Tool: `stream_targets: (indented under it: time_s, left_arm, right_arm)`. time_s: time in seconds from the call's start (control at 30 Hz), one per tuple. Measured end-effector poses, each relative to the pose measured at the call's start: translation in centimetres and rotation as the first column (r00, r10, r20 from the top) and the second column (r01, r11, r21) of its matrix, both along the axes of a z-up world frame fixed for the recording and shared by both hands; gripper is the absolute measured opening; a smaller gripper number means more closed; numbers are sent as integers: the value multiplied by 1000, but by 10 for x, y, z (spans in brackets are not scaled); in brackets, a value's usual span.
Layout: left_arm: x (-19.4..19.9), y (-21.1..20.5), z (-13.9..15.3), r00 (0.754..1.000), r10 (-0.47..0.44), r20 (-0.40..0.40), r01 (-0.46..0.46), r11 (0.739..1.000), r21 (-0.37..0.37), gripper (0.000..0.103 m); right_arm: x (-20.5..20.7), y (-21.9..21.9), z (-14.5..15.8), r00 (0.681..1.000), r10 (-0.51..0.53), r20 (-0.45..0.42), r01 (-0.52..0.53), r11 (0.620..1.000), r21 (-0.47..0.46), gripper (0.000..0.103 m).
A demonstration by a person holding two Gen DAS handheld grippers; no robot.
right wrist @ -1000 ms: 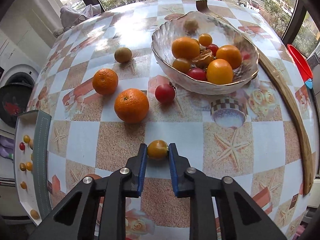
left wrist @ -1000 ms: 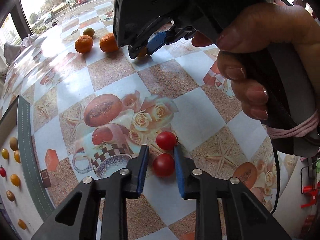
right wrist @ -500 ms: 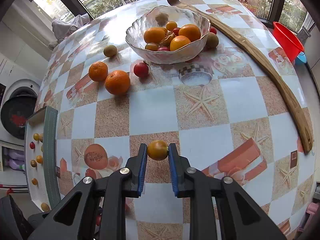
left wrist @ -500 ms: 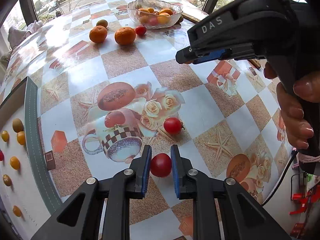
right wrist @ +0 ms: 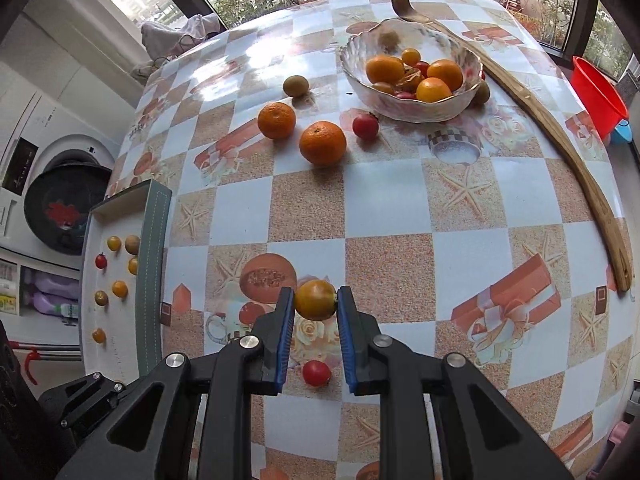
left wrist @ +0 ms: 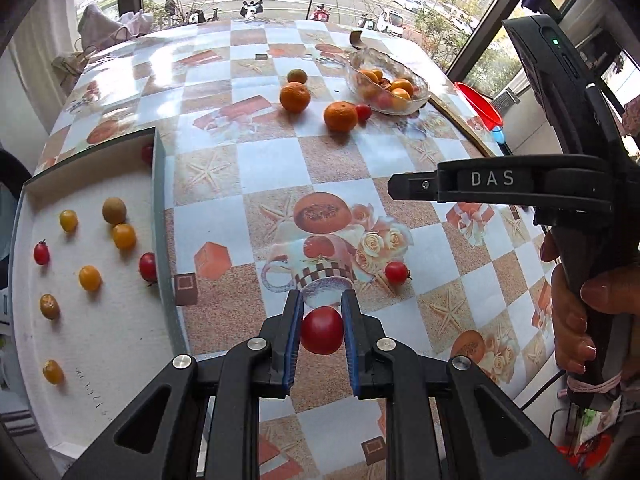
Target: Organize fruits
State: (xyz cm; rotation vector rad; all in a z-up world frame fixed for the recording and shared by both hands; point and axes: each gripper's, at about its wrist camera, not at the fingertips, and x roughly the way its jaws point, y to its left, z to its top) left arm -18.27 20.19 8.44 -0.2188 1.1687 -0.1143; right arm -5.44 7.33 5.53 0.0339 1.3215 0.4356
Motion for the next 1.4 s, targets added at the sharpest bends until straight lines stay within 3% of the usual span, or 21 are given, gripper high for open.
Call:
stream_targets:
  time_s: [0.27, 0.63, 0.87, 1.07, 1.17, 1.2, 1.3, 1.37, 1.4]
  left_arm:
    - [-31, 69, 3, 980, 198, -1, -197, 979, 52, 21]
    - [-86, 155, -21, 899, 433, -63, -423, 896, 134, 21]
    - [-96, 176, -47, 870, 481, -111, -465, 874, 144, 21]
    - [-95, 180, -60, 858, 490, -152, -468, 869, 161, 21]
    - [-93, 181, -61, 866, 476, -151, -452, 876, 169, 23]
    - [-93, 180, -61, 872, 465, -152, -441, 882, 165, 30]
    - [-92, 179, -59, 871, 471, -141, -439, 874, 211, 82]
    - [-92, 181, -56, 872, 474, -125, -443, 871, 214, 82]
    - [-92, 183, -56, 870, 474, -133, -444, 872, 205, 82]
  right_arm:
    - [-18, 69, 10, 989, 148, -1, -148, 988, 31, 23]
    - [-70, 168, 1, 926, 376, -39, -373, 926, 58, 23]
    - [-92, 208, -21, 884, 462, -75, -462, 887, 20, 23]
    - [-97, 225, -40, 871, 481, -100, -486, 873, -33, 23]
    - [-98, 233, -48, 864, 489, -120, -498, 864, -65, 23]
    - [-99, 233, -50, 864, 488, -124, -499, 864, -74, 23]
    - [-101, 236, -53, 862, 492, -124, -503, 859, -90, 25]
    - [-102, 240, -53, 856, 500, -131, -513, 853, -97, 30]
    - [-102, 241, -52, 855, 499, -138, -513, 853, -98, 37]
